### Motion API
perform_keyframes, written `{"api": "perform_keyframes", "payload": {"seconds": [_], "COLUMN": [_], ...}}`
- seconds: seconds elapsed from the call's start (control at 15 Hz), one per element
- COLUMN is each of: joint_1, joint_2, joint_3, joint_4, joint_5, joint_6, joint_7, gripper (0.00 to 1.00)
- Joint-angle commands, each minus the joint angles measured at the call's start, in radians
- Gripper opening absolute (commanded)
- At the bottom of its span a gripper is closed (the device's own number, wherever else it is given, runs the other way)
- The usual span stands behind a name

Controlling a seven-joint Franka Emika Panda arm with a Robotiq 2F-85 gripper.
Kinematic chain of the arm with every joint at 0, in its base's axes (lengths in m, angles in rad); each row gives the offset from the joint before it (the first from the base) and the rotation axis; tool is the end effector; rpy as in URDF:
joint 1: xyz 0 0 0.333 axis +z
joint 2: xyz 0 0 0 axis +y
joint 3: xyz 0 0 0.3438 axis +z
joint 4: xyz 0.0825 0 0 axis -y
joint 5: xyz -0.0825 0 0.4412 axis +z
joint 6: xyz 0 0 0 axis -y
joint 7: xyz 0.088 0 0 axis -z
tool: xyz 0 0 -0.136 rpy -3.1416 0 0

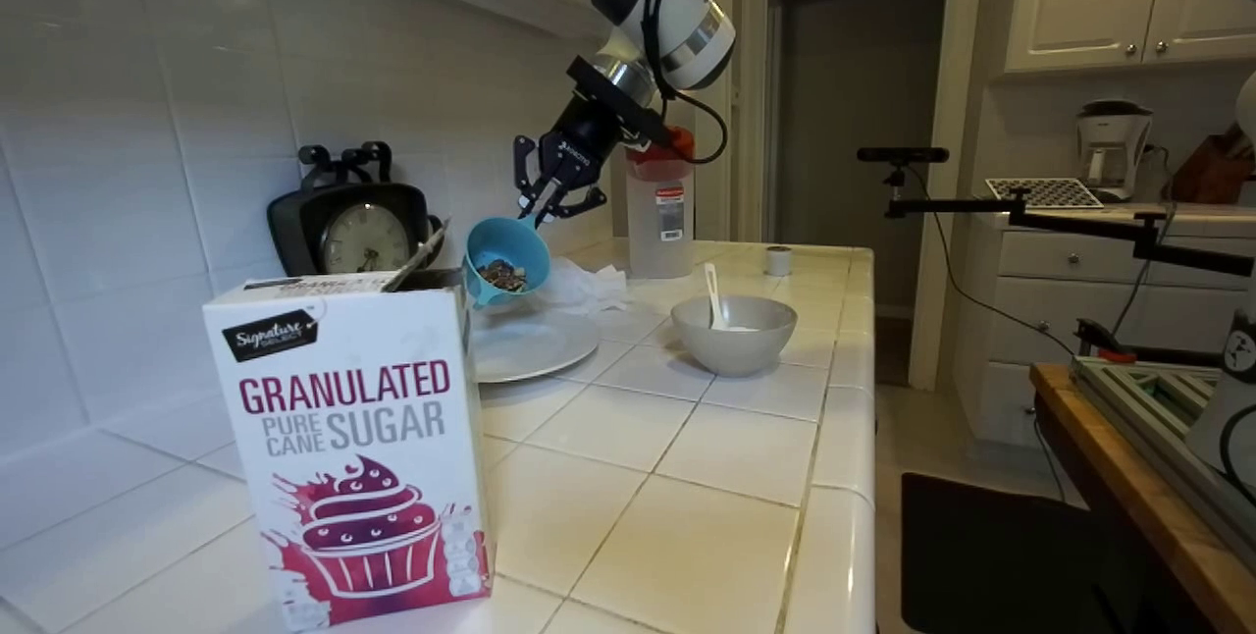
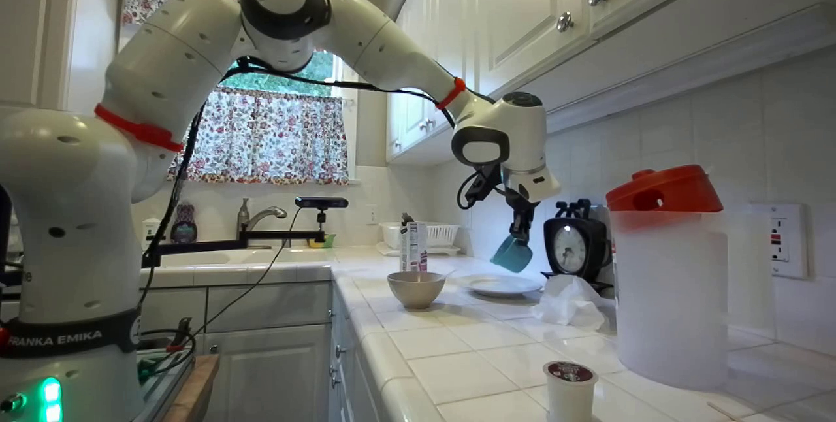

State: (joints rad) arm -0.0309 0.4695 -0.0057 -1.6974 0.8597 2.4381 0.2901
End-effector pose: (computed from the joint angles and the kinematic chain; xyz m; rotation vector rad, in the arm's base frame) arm 0.7659 -0.0118 0.3214 -2.2160 1.1050 -0.2182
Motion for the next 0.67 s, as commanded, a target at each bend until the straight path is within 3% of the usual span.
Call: {"api": "perform_keyframes", "payload": {"seconds": [0.0,0.13,0.2,0.47,0.53,0.6], "joint_1": [-0.019,-0.005,-0.005,-0.005,-0.005,0.014], "joint_2": [-0.021,-0.001,0.000,0.002,0.002,0.006], "joint_3": [0.019,0.005,0.005,0.005,0.005,-0.001], "joint_4": [-0.018,0.001,0.001,0.001,0.001,-0.001], "joint_5": [0.021,-0.006,-0.006,-0.006,-0.006,-0.013], "joint_6": [-0.012,-0.002,-0.002,-0.002,-0.002,0.056], "joint_7": [-0.037,0.004,0.005,0.005,0.005,0.020], "gripper": [0.03,0.03,0.12,0.12,0.03,0.03]}}
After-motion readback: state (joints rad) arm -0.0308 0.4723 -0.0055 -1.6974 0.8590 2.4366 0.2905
